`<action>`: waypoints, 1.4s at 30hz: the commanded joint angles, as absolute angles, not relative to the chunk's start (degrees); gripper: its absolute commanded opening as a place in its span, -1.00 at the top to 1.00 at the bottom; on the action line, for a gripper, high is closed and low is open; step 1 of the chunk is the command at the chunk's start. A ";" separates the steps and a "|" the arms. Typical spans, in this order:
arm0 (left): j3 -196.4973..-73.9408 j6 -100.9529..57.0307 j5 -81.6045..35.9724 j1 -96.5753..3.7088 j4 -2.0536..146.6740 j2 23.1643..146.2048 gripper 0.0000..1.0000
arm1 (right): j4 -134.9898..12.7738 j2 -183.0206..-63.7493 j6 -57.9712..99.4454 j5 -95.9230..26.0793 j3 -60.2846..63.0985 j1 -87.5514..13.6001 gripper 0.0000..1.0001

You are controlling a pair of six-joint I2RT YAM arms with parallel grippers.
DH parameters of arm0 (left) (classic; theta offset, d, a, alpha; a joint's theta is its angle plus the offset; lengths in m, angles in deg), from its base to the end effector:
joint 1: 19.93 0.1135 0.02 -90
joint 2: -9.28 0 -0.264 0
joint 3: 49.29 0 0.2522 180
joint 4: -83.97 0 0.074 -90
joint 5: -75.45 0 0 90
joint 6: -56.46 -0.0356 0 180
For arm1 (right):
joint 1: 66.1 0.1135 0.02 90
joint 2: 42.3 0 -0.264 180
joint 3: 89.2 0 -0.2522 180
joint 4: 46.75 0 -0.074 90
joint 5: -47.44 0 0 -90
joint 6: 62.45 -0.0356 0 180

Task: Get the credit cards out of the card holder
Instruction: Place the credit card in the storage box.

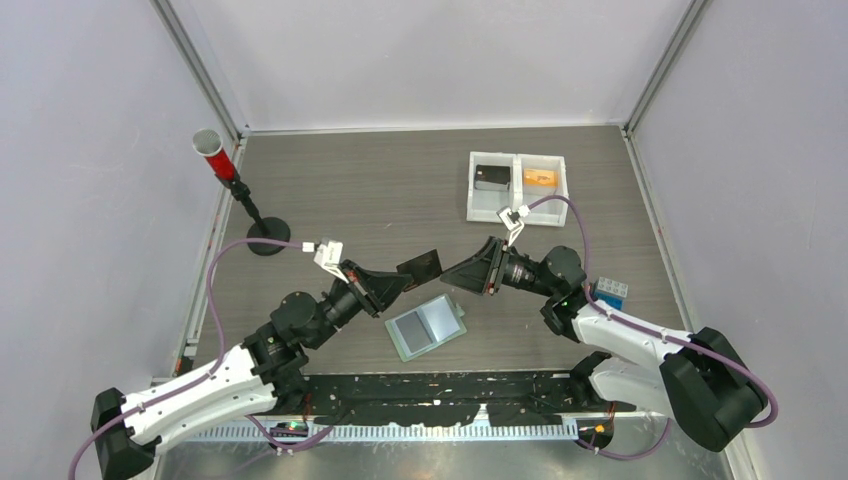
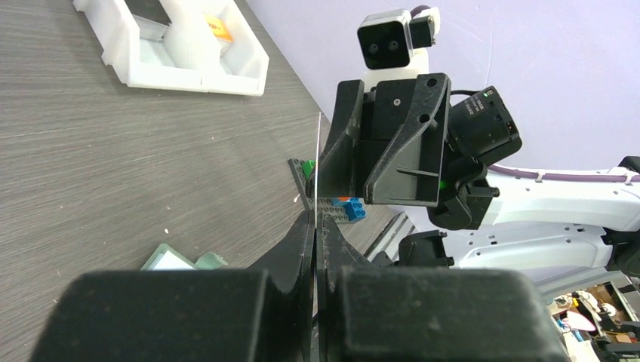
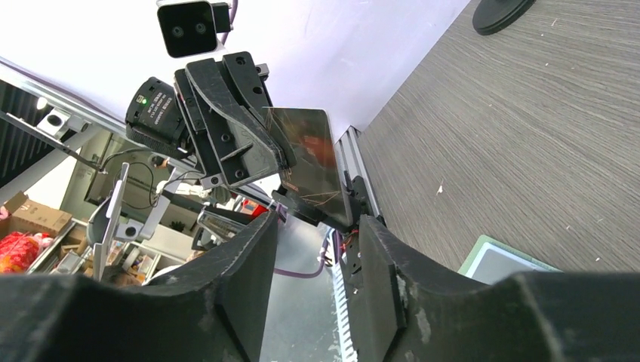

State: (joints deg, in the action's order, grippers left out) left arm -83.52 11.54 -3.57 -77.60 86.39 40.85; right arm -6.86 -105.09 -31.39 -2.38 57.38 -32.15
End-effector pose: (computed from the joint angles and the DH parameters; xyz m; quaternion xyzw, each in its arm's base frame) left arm 0.0889 -0.1278 0.2731 0.0035 0.6757 -0.5334 0.5089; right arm 0.1685 0.1411 0.2431 -0.1280 0.6433 0.6747 0.3385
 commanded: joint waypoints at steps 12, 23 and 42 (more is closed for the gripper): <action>-83.76 12.26 -2.58 -77.50 91.04 40.86 1.00 | -5.60 -105.18 -30.54 -2.80 55.14 -32.09 0.04; -81.19 15.50 -3.26 -77.50 93.87 40.41 1.00 | -4.21 -105.47 -31.07 -3.26 55.10 -32.09 0.47; -86.96 13.00 3.36 -77.50 67.24 39.78 -0.99 | -17.66 -106.24 -26.49 -2.72 49.97 -41.05 0.90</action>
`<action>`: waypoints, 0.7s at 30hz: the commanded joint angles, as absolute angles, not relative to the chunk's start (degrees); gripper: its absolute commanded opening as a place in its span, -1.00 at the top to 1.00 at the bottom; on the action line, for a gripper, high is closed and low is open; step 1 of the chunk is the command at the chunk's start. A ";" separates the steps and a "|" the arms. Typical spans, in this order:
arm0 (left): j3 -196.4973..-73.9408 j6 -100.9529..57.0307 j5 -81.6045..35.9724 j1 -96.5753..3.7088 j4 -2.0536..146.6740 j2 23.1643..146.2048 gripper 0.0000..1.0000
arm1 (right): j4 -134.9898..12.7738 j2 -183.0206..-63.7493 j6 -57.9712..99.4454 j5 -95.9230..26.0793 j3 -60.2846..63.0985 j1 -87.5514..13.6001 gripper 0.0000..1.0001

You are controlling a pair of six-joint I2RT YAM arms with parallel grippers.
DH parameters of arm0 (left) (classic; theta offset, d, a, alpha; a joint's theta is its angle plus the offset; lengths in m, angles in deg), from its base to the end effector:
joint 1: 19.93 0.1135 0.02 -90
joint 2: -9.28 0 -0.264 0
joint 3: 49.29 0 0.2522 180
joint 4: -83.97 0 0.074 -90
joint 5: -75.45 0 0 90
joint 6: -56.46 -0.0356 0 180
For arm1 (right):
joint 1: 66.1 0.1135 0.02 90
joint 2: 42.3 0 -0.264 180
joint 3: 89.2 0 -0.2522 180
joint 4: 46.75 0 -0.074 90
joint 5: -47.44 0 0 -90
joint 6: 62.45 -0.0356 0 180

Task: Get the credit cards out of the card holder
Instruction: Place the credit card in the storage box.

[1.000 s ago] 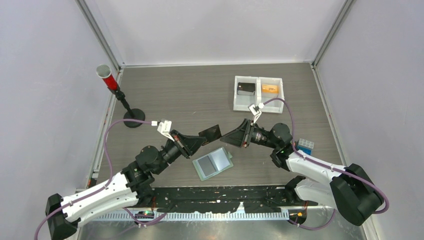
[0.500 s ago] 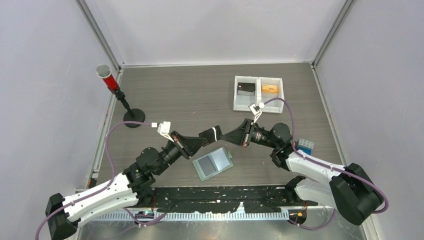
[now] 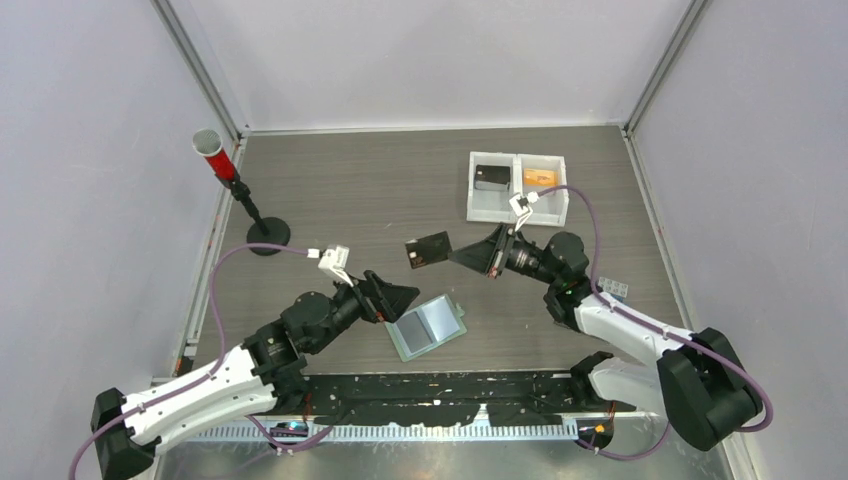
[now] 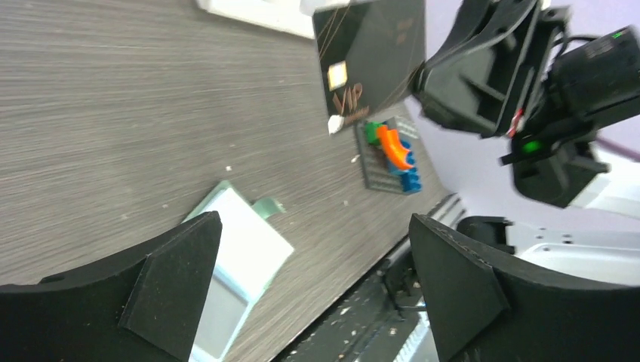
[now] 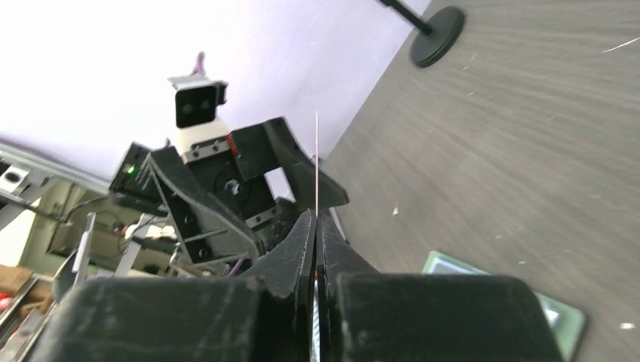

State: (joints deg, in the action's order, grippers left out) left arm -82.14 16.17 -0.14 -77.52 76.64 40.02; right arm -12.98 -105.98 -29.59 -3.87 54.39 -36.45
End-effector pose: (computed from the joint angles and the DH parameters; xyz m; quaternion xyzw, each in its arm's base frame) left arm 0.0896 -0.1245 0.2479 -0.0340 0.7368 -0.4838 0.4710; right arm 0.1874 0.1323 0.2461 -0.0908 0.6690 0.6439 0.3600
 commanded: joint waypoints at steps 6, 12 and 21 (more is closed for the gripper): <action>-95.47 1.60 4.45 -77.50 52.08 42.63 -0.99 | -34.30 -110.00 -17.23 -1.65 41.32 -49.94 0.89; -104.80 -8.14 9.45 -76.92 39.46 46.45 -0.99 | -49.87 -116.02 -7.38 -6.68 28.77 -56.46 0.89; -107.81 -17.16 9.29 -74.52 34.48 49.81 -0.99 | -59.93 -126.47 0.10 -17.04 17.87 -62.05 0.90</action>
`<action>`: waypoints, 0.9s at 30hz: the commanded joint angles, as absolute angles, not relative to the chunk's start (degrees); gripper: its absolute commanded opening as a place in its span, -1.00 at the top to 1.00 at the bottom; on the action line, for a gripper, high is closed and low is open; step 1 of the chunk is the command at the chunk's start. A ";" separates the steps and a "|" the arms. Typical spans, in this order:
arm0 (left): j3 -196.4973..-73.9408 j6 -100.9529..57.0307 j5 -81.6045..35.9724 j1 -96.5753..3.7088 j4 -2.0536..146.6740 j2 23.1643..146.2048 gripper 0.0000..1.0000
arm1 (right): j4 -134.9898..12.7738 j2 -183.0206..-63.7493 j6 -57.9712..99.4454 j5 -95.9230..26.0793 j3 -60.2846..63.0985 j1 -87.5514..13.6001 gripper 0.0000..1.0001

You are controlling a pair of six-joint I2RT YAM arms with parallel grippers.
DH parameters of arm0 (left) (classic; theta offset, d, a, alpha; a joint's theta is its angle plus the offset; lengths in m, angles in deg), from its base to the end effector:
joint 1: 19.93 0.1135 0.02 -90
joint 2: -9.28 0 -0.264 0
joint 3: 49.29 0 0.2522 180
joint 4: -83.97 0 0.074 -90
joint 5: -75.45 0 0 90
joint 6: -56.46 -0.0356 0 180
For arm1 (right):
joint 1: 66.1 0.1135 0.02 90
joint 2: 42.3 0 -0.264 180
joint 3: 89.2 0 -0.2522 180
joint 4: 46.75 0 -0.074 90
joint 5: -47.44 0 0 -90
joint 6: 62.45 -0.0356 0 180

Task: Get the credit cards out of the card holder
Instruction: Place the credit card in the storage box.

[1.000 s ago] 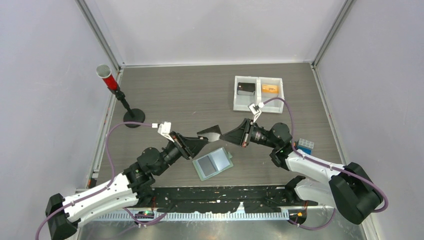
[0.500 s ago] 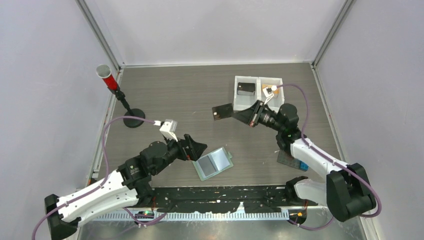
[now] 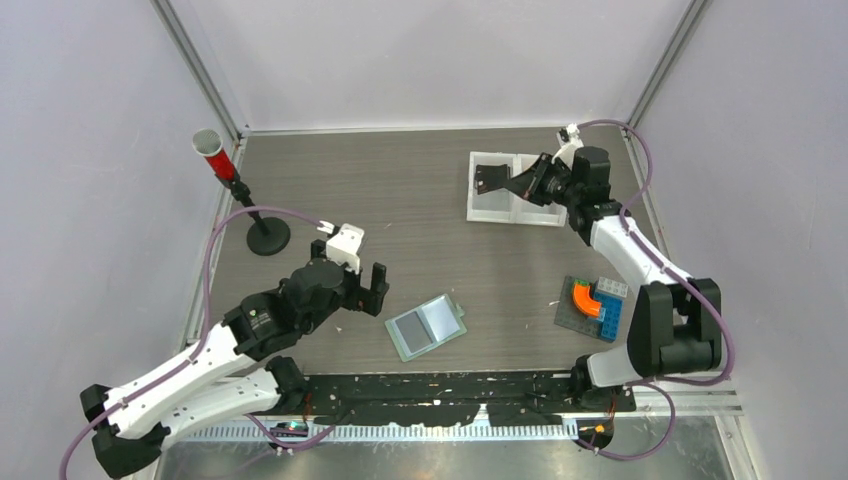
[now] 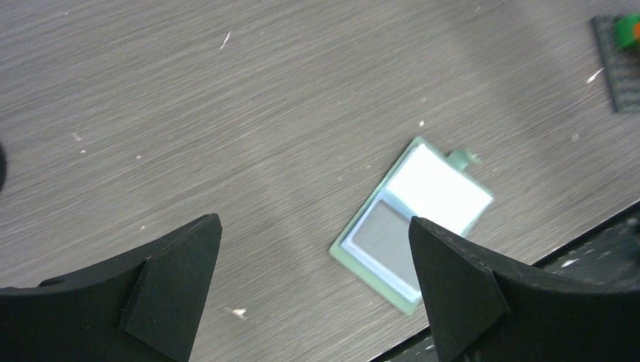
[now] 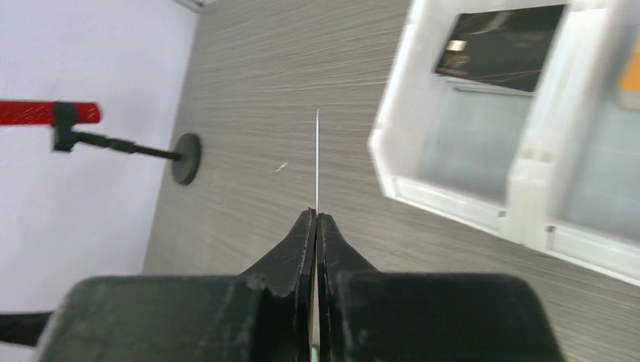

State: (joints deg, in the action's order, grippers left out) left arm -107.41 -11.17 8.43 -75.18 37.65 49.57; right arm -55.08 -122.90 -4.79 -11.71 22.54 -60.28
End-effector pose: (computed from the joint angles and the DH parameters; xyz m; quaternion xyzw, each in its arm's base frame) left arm 0.0984 -0.1174 0.3105 0.1406 0.8365 -0.1807 0.4978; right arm 0.3176 0.0507 0.2831 0.0346 0.8064 0.3860 0.4467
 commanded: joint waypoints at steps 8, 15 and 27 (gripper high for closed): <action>-105.88 -17.94 5.55 -74.58 38.58 52.87 -0.98 | -65.70 -134.51 3.05 -22.49 7.04 -65.22 0.89; -107.67 -17.62 6.64 -74.52 36.84 54.32 -0.98 | -67.73 -142.32 0.33 -18.98 -1.35 -65.31 0.89; -106.06 -16.75 9.05 -74.51 38.07 49.35 -0.99 | -66.92 -149.46 -4.60 -15.56 -4.45 -64.61 0.90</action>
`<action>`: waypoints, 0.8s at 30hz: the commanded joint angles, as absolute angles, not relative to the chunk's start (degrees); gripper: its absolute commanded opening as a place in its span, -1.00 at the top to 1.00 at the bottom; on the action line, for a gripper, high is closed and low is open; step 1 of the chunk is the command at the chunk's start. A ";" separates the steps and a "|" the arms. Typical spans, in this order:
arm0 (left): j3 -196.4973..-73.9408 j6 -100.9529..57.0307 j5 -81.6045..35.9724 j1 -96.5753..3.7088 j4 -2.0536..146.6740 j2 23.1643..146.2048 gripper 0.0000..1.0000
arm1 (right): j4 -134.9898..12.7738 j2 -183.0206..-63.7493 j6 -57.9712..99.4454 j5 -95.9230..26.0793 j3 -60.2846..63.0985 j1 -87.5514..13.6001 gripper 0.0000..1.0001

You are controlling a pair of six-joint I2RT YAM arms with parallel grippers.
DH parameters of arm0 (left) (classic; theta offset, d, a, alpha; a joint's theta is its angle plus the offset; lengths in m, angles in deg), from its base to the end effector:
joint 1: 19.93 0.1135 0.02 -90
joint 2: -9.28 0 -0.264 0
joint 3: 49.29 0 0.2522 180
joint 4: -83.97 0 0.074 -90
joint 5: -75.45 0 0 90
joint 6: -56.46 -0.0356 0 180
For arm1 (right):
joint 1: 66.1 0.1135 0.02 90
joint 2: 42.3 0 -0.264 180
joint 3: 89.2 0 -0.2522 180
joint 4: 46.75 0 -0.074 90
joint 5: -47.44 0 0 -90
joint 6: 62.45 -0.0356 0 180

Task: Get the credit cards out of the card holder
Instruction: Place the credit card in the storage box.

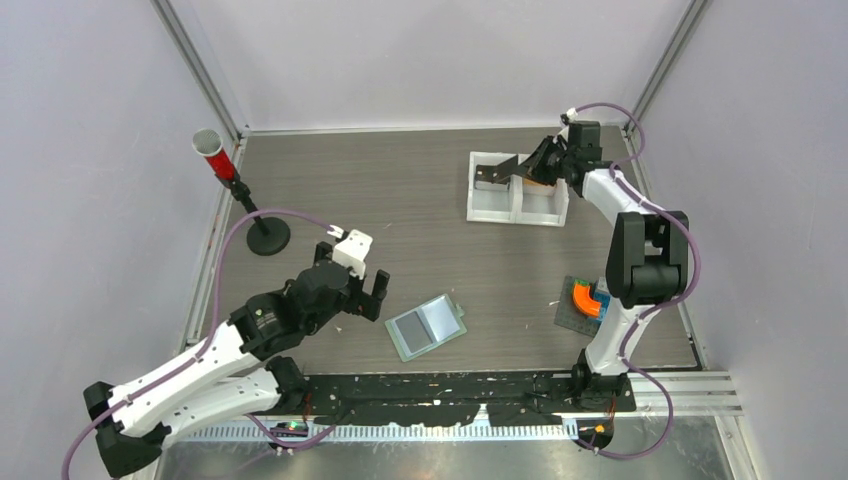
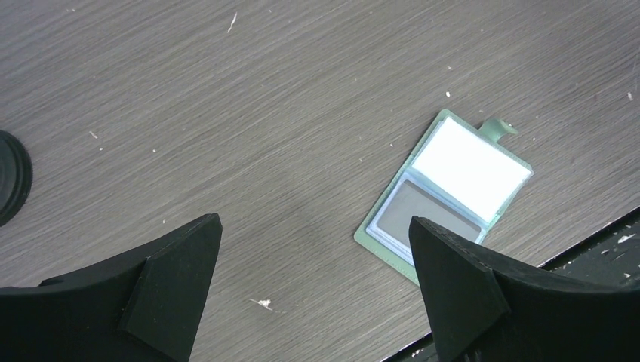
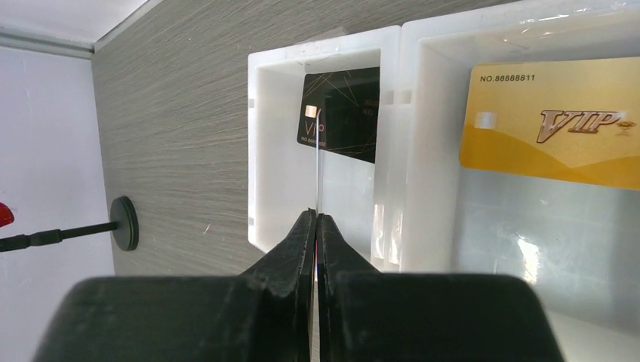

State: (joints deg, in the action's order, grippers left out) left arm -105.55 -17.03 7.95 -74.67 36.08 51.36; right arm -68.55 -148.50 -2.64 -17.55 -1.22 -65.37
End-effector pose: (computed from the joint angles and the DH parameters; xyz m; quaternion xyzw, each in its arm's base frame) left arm 0.1020 -0.1207 0.2929 0.1962 0.8473 -0.1297 0.4763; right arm 0.4239 0.0205 0.2428 0.1261 0.8662 0.3041 0.3759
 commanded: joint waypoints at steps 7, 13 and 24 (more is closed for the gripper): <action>-106.29 -17.09 9.82 -74.51 37.64 49.08 -0.99 | -64.43 -153.66 -7.29 -14.43 -6.38 -63.84 0.90; -106.70 -17.06 10.65 -74.49 37.51 49.42 -0.99 | -64.26 -157.65 -8.08 -14.02 -9.38 -63.86 0.87; -107.57 -16.78 10.32 -74.51 37.03 50.02 -0.99 | -65.54 -161.86 -8.50 -15.44 -13.77 -63.94 0.66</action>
State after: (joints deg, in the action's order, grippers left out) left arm -105.55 -17.05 9.48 -74.67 36.12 49.59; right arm -66.56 -161.33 -8.04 -14.86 -10.49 -63.97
